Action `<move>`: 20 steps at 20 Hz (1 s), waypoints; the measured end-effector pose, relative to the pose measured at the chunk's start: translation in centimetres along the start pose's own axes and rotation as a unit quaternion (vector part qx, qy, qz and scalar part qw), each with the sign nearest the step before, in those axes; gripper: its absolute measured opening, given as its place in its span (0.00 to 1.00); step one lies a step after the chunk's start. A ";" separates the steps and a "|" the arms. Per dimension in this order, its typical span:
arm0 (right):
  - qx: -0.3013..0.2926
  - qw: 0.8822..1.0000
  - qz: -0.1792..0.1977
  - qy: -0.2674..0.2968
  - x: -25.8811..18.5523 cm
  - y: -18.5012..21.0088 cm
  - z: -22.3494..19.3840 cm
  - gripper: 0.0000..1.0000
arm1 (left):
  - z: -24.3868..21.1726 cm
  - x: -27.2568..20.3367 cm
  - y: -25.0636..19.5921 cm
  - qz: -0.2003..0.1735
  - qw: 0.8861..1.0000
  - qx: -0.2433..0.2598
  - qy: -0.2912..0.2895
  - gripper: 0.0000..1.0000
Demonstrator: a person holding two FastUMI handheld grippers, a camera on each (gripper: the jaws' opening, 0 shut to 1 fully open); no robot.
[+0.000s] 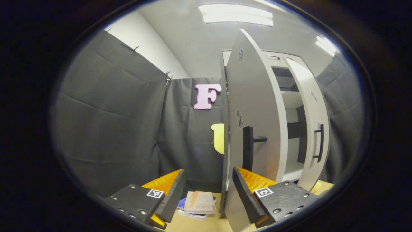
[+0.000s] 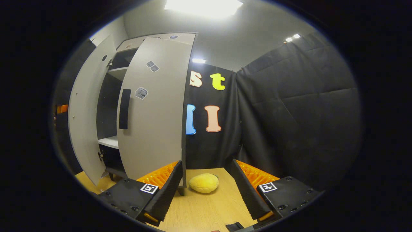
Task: Grasp the bottle in the cabinet with the left hand and place it on the coaster, then close the right door with the right hand and the left door with the left hand.
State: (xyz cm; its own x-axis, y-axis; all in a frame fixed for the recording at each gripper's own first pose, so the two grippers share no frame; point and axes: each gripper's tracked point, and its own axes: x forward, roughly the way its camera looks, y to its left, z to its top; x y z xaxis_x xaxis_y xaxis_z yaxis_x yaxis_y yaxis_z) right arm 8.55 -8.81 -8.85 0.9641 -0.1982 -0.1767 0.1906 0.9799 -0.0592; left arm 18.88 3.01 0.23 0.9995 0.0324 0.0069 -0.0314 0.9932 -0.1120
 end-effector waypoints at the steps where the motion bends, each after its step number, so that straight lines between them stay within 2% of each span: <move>1: 0.000 1.000 0.000 0.000 -0.1 -0.1 0.1 0.97 | -0.1 0.1 -0.6 -0.006 1.000 -0.003 0.000 0.93; 11: -0.015 1.000 0.001 -0.003 -1.1 0.0 0.6 0.97 | -0.2 1.4 -6.3 -0.055 0.998 -0.025 -0.006 0.94; 12: -0.016 1.000 0.000 -0.002 -1.3 -0.1 0.6 0.97 | -0.3 1.7 -7.2 -0.060 0.998 -0.024 -0.007 0.87; 13: -0.017 1.000 -0.002 -0.001 -1.6 -0.2 0.5 0.97 | -0.3 2.0 -8.0 -0.065 0.998 -0.022 -0.008 0.94; 20: -0.026 1.000 -0.004 0.002 -3.2 -0.7 0.2 0.97 | -1.1 3.2 -14.4 -0.110 0.994 -0.003 -0.009 0.94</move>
State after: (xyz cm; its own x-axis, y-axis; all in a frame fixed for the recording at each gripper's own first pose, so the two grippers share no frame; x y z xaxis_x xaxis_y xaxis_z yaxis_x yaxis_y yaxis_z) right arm 5.33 -8.83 -8.04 0.9617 -0.2071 -0.1798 0.1894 0.9756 -0.1109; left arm 22.56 -11.28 0.78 0.9819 -0.1827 0.0502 0.1874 0.9758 -0.1126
